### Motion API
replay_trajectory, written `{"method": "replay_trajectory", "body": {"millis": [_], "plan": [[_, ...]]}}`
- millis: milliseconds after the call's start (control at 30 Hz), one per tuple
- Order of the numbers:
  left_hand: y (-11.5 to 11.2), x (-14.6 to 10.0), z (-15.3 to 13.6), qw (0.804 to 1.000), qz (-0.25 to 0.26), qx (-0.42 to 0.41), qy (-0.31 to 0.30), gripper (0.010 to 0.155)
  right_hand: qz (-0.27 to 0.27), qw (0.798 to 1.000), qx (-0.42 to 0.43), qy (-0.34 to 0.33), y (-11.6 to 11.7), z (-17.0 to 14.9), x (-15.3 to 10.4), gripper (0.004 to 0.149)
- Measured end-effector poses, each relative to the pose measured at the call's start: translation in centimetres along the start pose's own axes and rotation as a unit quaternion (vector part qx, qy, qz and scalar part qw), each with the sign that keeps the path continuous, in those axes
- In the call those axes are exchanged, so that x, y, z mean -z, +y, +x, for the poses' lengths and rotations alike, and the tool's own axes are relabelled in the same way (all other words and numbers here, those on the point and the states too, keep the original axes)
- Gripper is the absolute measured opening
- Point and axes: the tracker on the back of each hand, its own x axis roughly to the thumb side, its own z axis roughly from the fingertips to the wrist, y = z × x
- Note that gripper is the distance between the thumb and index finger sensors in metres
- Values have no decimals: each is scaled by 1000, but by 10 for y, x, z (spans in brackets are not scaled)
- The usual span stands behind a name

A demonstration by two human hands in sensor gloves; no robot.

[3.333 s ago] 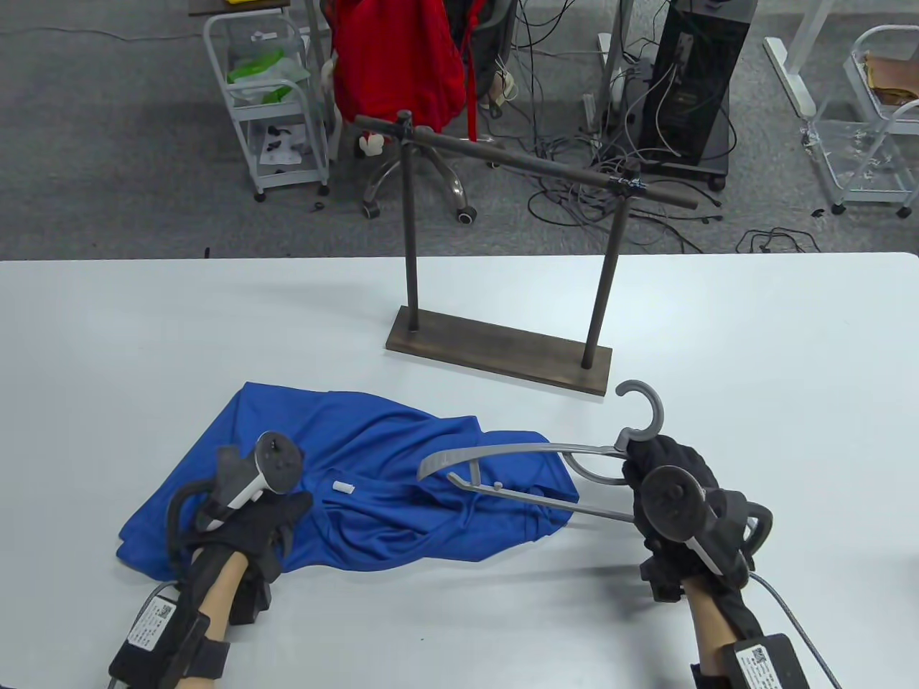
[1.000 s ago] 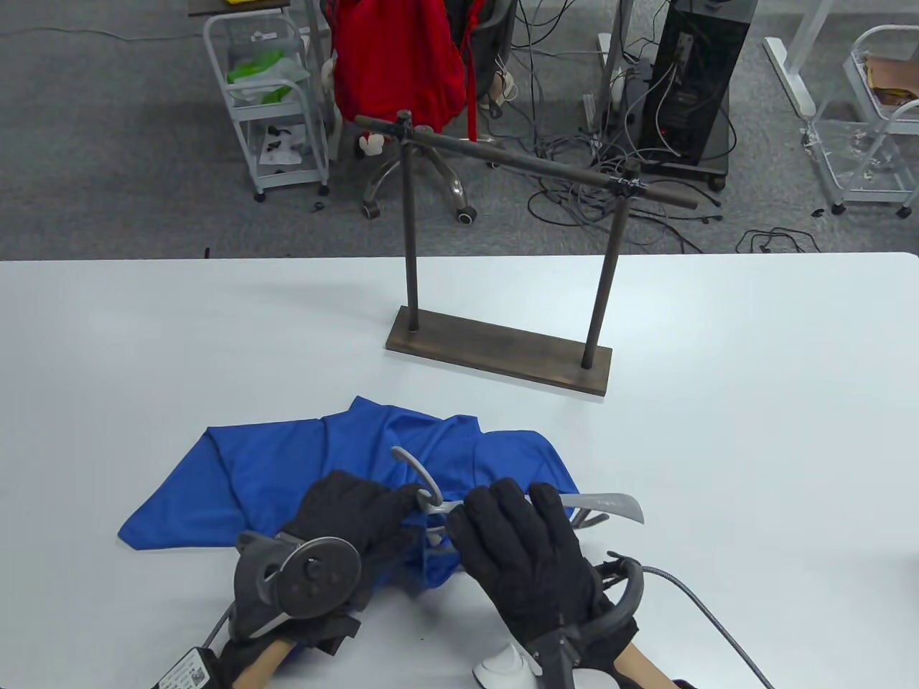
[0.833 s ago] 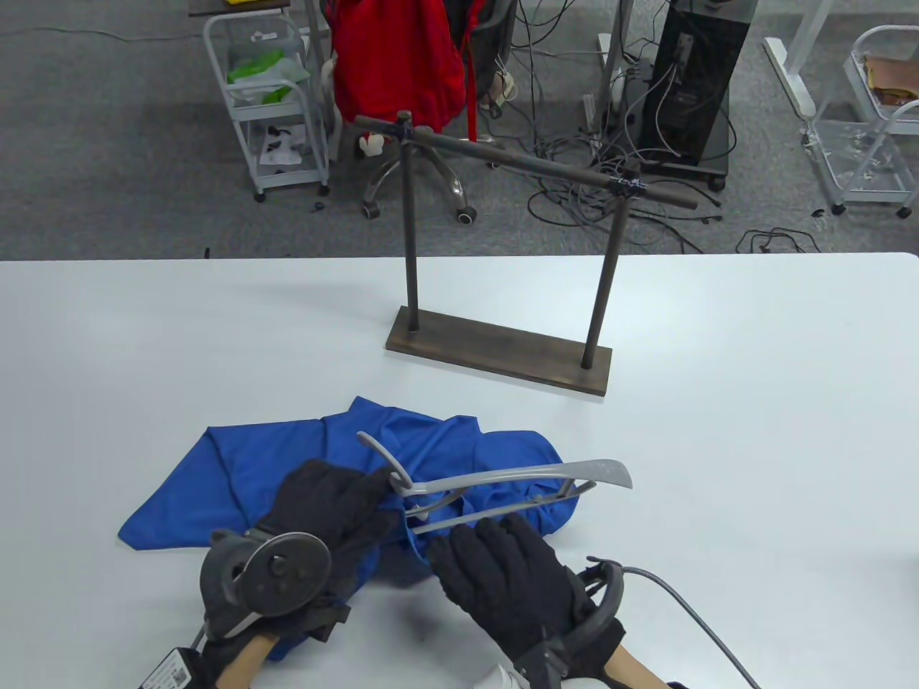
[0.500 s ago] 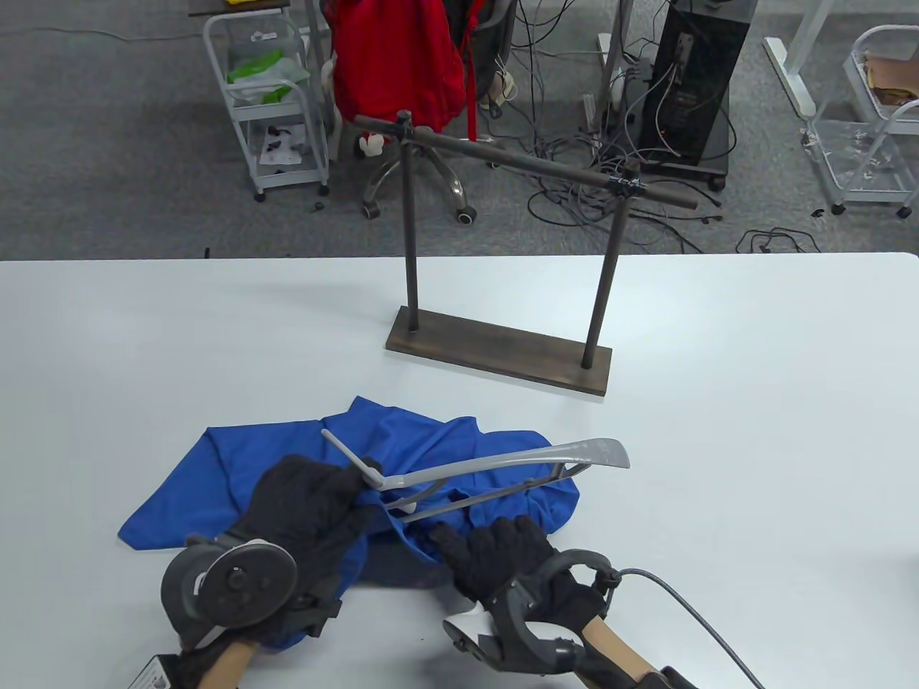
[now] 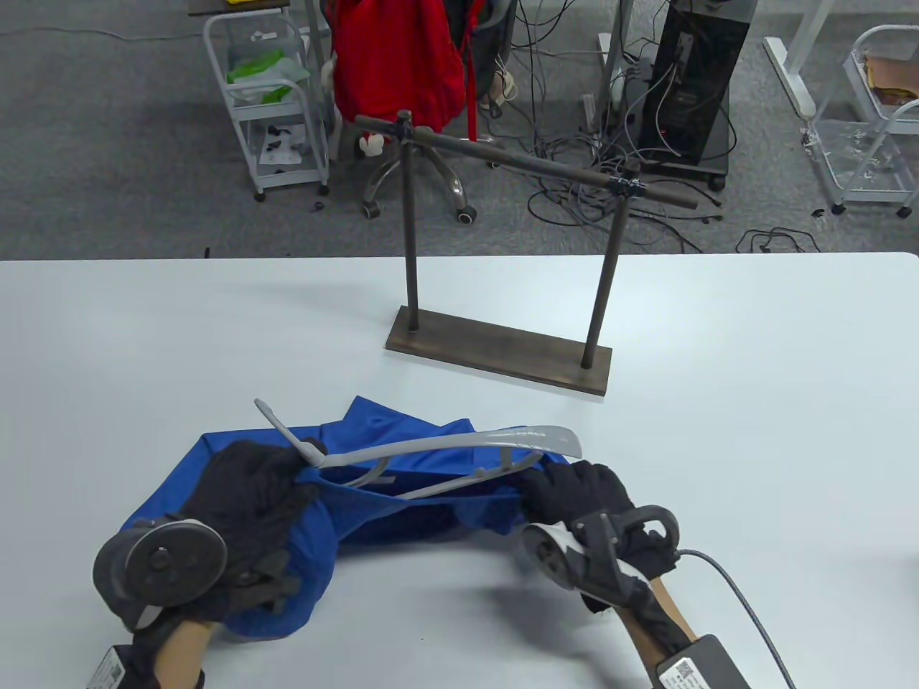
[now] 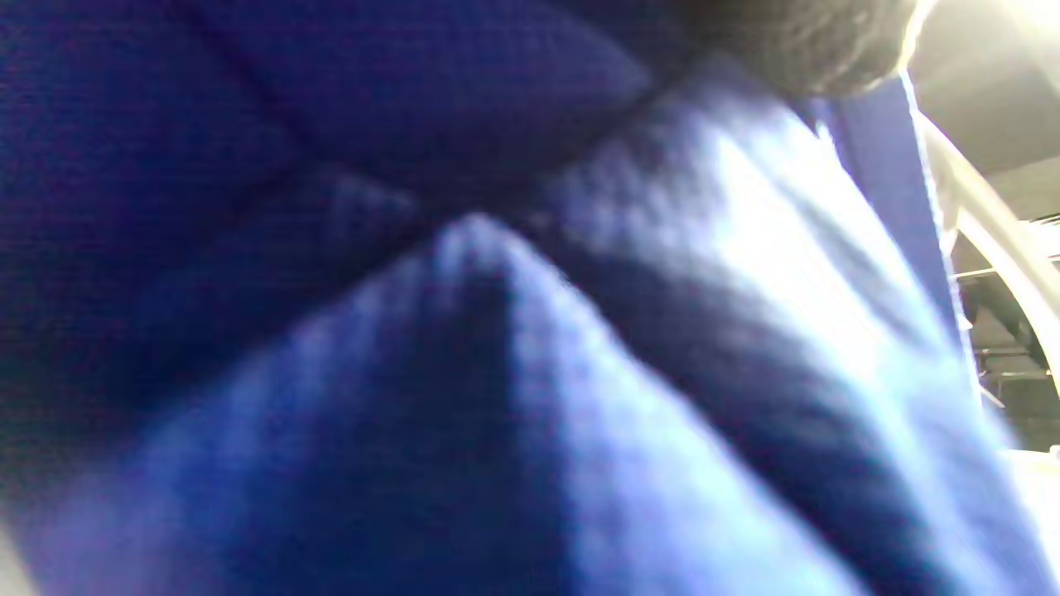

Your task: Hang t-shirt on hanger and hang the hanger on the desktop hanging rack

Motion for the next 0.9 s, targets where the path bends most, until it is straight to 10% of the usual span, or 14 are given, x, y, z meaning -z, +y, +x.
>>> {"method": "replay_trajectory", "body": {"millis": [467,900], "plan": [[-11,12,-33,997,-68,7,35,52,-55,991,116,36,-28,-40,-3,37],[-33,5,-10,991,-48,125,4,50,-92,993,71,-32,-33,2,-19,41]]}}
